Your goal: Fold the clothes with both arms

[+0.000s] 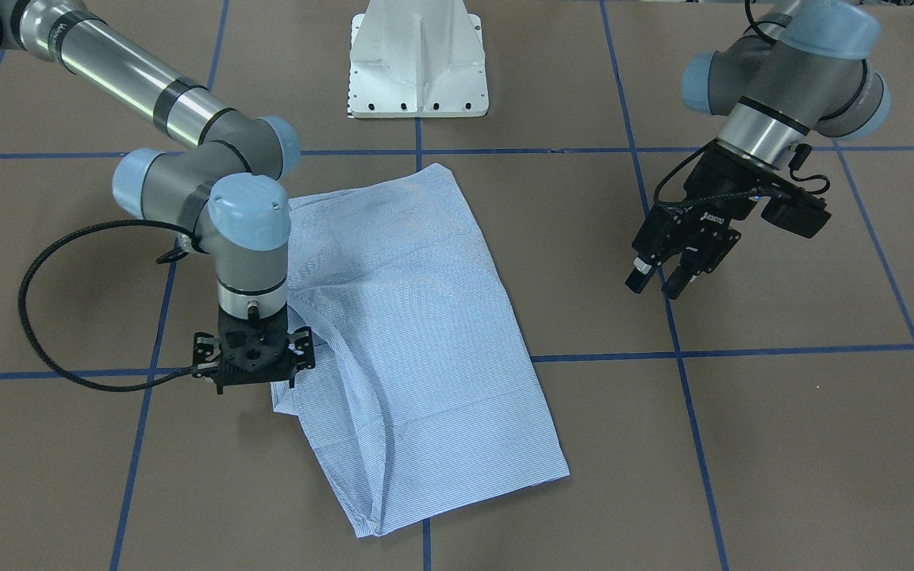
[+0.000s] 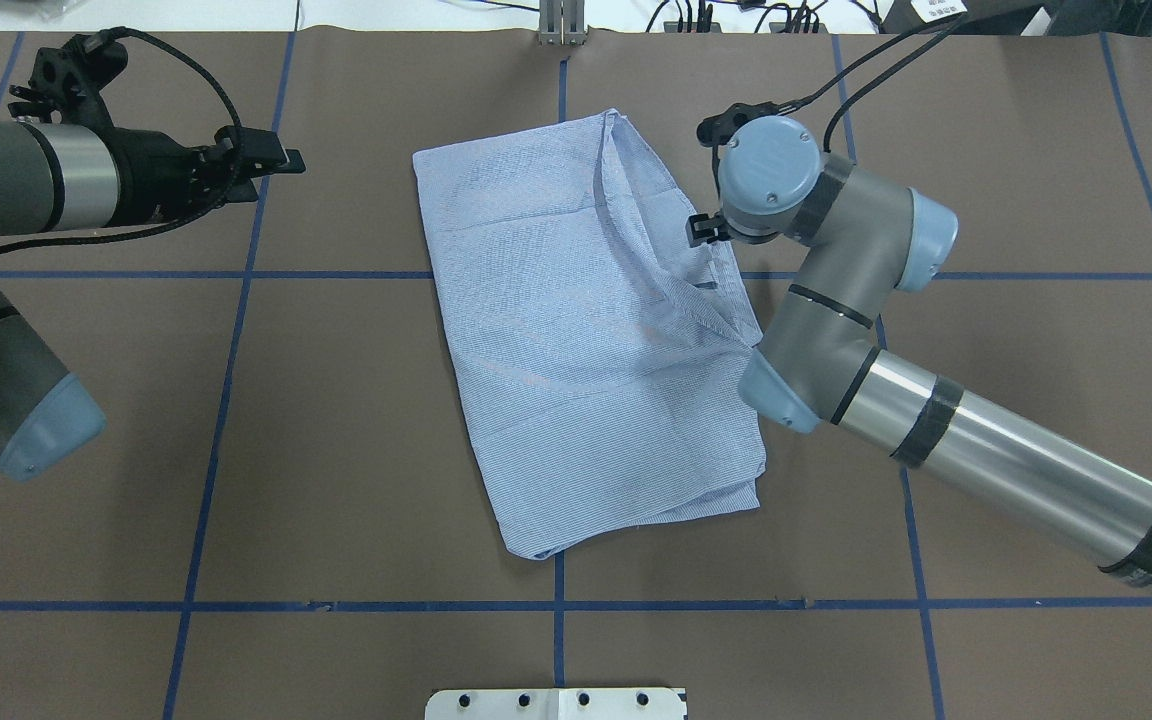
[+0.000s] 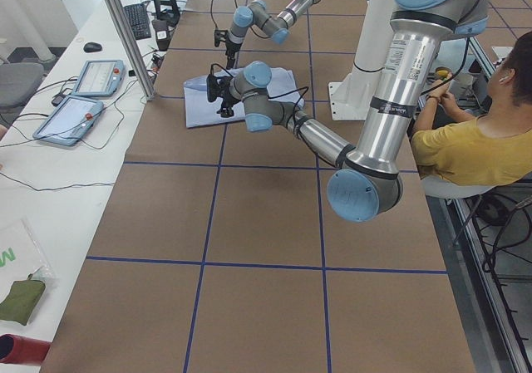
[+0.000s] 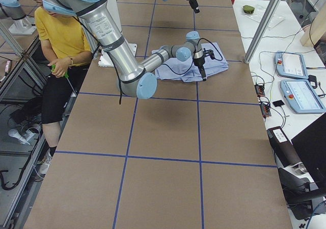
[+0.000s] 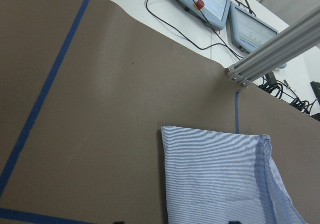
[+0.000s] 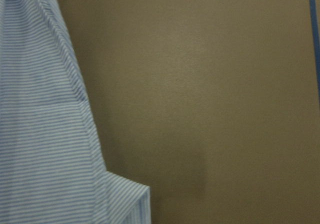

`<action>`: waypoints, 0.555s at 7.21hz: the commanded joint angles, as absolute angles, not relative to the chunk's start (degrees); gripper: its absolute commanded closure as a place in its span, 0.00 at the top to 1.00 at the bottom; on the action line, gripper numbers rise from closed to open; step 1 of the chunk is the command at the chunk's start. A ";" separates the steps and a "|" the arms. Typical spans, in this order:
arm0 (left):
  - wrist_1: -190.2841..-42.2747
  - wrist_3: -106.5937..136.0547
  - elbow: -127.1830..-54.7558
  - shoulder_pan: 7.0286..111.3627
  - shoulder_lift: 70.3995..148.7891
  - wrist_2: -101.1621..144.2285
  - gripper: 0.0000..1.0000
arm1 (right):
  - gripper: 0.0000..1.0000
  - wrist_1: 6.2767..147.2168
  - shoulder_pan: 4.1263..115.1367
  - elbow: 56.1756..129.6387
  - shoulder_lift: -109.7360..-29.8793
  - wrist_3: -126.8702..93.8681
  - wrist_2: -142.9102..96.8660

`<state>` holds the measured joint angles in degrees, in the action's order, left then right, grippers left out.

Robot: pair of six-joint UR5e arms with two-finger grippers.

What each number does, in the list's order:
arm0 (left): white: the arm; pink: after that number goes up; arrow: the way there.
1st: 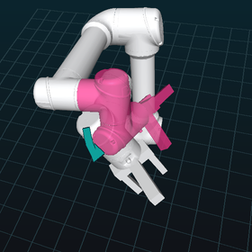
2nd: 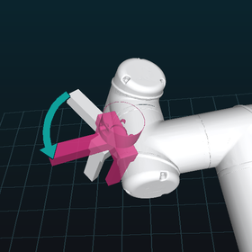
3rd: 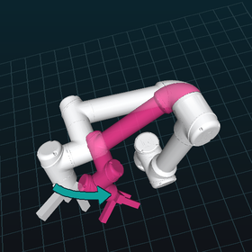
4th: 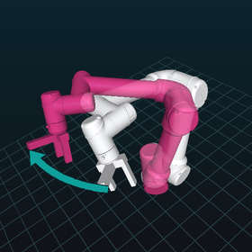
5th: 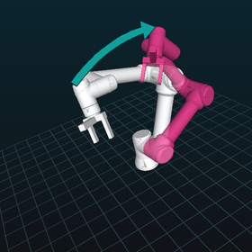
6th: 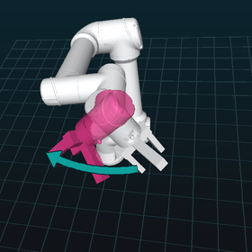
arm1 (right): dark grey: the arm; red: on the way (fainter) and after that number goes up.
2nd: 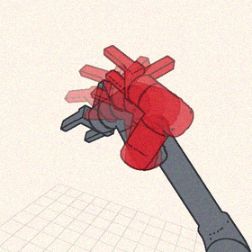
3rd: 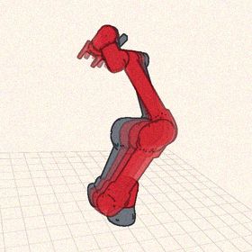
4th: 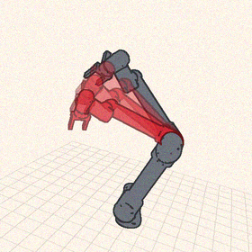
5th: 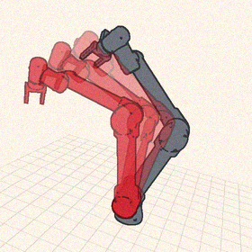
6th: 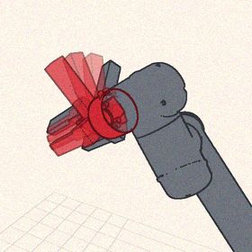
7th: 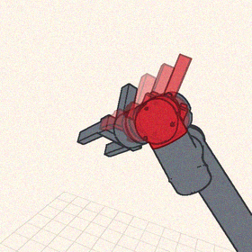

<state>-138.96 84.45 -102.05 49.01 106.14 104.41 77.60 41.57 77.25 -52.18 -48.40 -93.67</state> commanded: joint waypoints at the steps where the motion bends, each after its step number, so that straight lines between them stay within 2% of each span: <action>1: -138.87 85.42 -102.74 49.04 106.08 104.50 0.75 | 1.00 73.04 45.08 77.07 -54.24 -46.05 -100.34; 4: -138.52 85.34 -104.40 49.04 104.52 104.59 0.75 | 1.00 73.48 44.04 77.17 -49.06 -52.12 -100.46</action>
